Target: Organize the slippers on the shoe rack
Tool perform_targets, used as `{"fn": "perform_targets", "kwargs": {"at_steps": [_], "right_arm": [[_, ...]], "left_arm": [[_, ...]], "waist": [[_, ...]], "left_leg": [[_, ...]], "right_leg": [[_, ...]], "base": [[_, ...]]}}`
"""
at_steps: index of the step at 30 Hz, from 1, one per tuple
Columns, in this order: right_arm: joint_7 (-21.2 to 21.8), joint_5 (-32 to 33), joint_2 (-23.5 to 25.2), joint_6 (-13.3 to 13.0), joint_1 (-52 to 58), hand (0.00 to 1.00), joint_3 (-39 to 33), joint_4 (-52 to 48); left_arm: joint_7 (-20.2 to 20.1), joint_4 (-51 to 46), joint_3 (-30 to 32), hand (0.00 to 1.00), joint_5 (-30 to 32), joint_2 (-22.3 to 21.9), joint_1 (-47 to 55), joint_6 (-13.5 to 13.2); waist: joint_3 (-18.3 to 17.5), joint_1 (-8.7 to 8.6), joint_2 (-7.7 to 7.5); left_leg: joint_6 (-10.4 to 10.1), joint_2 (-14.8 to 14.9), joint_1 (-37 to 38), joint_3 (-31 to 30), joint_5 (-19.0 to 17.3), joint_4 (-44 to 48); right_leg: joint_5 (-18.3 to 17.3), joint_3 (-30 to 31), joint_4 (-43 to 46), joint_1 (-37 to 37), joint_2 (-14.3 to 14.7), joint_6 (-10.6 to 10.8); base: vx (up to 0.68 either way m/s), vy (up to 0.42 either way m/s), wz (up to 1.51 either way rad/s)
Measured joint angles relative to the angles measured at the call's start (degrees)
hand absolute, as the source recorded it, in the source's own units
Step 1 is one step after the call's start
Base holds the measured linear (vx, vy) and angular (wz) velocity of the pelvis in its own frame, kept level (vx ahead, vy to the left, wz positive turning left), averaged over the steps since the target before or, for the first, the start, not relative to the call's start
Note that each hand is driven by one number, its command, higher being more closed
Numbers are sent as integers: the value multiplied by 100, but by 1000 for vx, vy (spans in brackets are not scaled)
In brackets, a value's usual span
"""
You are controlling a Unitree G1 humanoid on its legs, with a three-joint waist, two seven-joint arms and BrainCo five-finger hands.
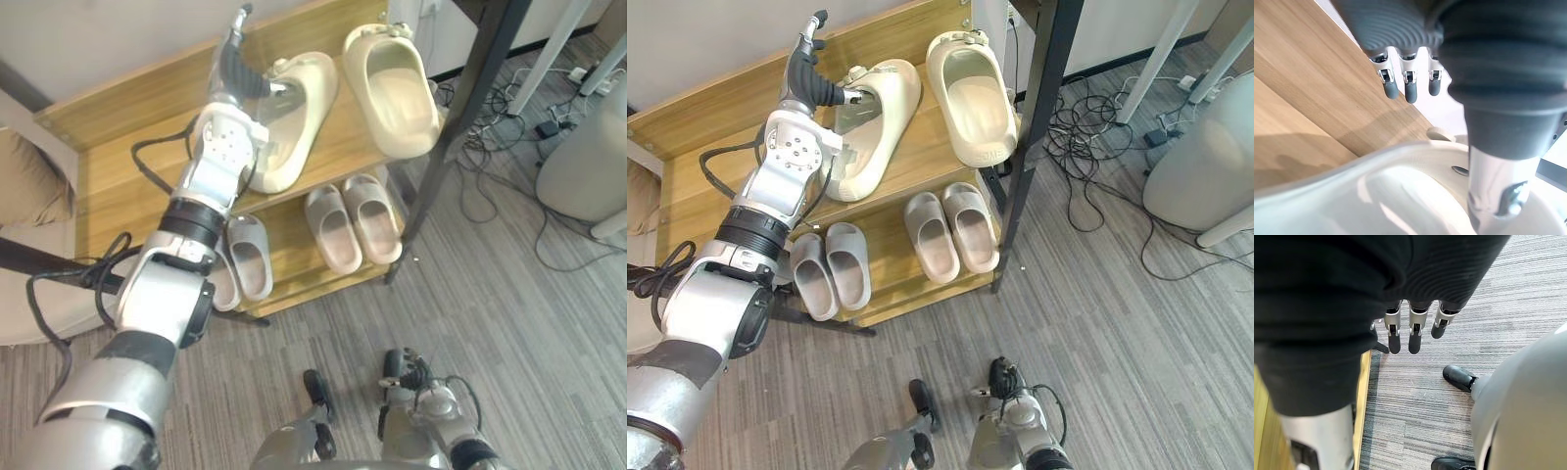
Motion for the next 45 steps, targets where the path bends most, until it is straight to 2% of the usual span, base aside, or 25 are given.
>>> {"fn": "perform_targets", "kwargs": {"at_steps": [11, 17, 21, 24, 29, 30, 33, 40, 45], "right_arm": [[34, 0, -3, 30, 3, 0, 11, 46], [43, 5, 1, 64, 3, 0, 12, 139], [51, 5, -7, 106, 54, 0, 27, 176], [50, 3, -18, 127, 82, 0, 33, 176], [51, 0, -14, 163, 147, 0, 40, 168], [52, 0, -2, 184, 163, 0, 40, 166], [70, -2, 36, 225, 169, 0, 75, 167], [78, -12, 155, 278, 173, 0, 126, 169], [79, -19, 223, 283, 172, 0, 128, 176]], "left_arm": [[-1, -97, -4, 0, -149, -213, 200, -1], [49, -1013, -2, 0, -503, -262, 739, -79], [96, -1440, 9, 0, -672, -284, 1067, -187], [91, -1778, 59, 0, -862, -285, 1411, -223], [69, -2160, 303, 0, -1542, -278, 2125, -426], [34, -2251, 349, 0, -1866, -270, 2335, -454], [-36, -2276, 461, 0, -2204, -247, 2648, -482], [-143, -2276, 450, 0, -2765, -258, 3360, -554], [-189, -2288, 327, 0, -2856, -328, 3391, -587]], "waist": [[-6, 11, 9], [-26, 120, 39], [-82, 268, 116], [-135, 288, 185], [-140, 433, 192], [-143, 489, 190], [-151, 590, 175], [-228, 611, 24], [-268, 626, -61]], "left_leg": [[79, -2, 114, -147, 58, 2], [68, -3, 213, -284, 52, 2], [46, 2, 221, -374, 39, 0], [43, -5, 230, -499, 47, 0], [7, 20, 410, -556, 18, -2], [-6, 33, 437, -617, 9, -9], [-16, 73, 425, -626, 5, -11], [-17, 101, 513, -632, 1, 1], [-21, 102, 539, -639, -3, 0]], "right_leg": [[-2, -162, 0, 196, -18, 4], [-41, -317, -6, 372, -24, 15], [-89, -381, -18, 435, -21, 23], [-139, -513, -18, 518, -25, 3], [-198, -637, -38, 734, 17, 40], [-245, -670, -38, 788, 35, 44], [-270, -691, -38, 790, 69, 28], [-290, -692, -38, 868, 109, 48], [-312, -712, -39, 905, 107, 47]], "base": [[-3, 63, 6], [0, 51, 12], [10, 49, 14], [22, 43, 21], [22, 24, 7], [31, 23, 12], [12, 9, 6], [10, 17, -2], [-4, 21, 2]]}}
